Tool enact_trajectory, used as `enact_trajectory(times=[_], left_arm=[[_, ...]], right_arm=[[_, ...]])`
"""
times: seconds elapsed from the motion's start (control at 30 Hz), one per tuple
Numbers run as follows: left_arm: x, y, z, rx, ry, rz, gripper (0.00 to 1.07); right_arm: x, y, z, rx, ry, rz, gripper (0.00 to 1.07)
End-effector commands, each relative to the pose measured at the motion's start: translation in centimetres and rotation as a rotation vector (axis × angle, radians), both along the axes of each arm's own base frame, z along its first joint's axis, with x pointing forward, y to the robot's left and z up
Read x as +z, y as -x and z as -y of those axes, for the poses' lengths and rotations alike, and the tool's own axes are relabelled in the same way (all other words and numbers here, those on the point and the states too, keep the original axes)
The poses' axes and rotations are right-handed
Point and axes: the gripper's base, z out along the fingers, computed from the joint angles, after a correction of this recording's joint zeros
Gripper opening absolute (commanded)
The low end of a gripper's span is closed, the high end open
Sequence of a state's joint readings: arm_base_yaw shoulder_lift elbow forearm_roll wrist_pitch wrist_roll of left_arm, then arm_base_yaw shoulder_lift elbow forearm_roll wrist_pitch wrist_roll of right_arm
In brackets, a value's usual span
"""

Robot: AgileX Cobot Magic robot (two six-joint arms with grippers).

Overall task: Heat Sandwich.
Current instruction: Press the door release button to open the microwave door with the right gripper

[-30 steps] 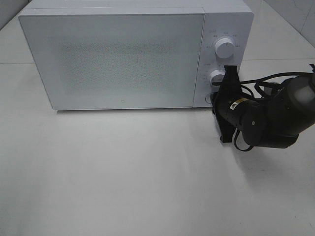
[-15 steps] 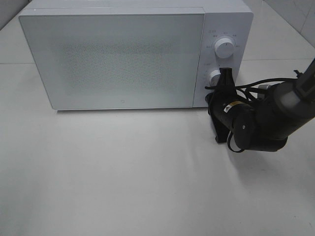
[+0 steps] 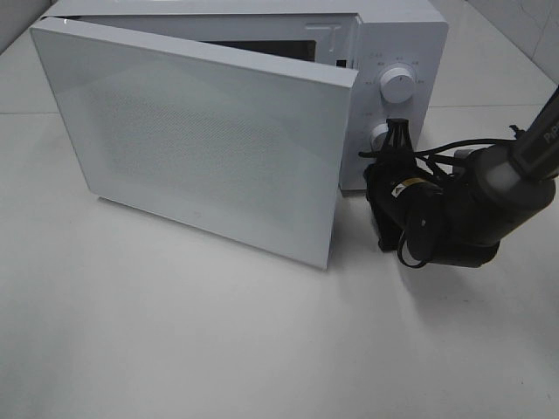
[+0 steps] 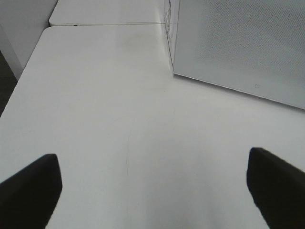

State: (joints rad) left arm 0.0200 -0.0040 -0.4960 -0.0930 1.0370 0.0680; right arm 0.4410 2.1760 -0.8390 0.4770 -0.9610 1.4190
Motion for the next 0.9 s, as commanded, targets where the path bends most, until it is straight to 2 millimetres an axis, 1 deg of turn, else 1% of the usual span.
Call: enact_trajectory(times=[0.03,0.4,0.63,0.83,0.9], left_arm=[[0.0,0.3,0.0,0.002,0.006,0.033,1.03],[0.0,0.3,0.0,0.002,0.006,0.033,1.03],[0.0,0.3,0.0,0.002,0.006,0.033,1.03],[0.0,0.3,0.0,0.002,0.006,0.033,1.03],[0.0,0.3,0.0,0.002,0.006,0.033,1.03]], right_arm=[[3.9,-3.3,0.1,-0.023,-0.02,0.319,0.0],[3.2,-3.2,-0.1,-0.005,-0.024,0.247,0.0],[3.2,-3.0,-0.2,0.012,-0.027,0.19,0.0],[3.3,-1.9,0.1,0.023,-0.024,0.122,0.0],[3.0,-1.1,0.3,0.034,-0.027,0.059,0.0]])
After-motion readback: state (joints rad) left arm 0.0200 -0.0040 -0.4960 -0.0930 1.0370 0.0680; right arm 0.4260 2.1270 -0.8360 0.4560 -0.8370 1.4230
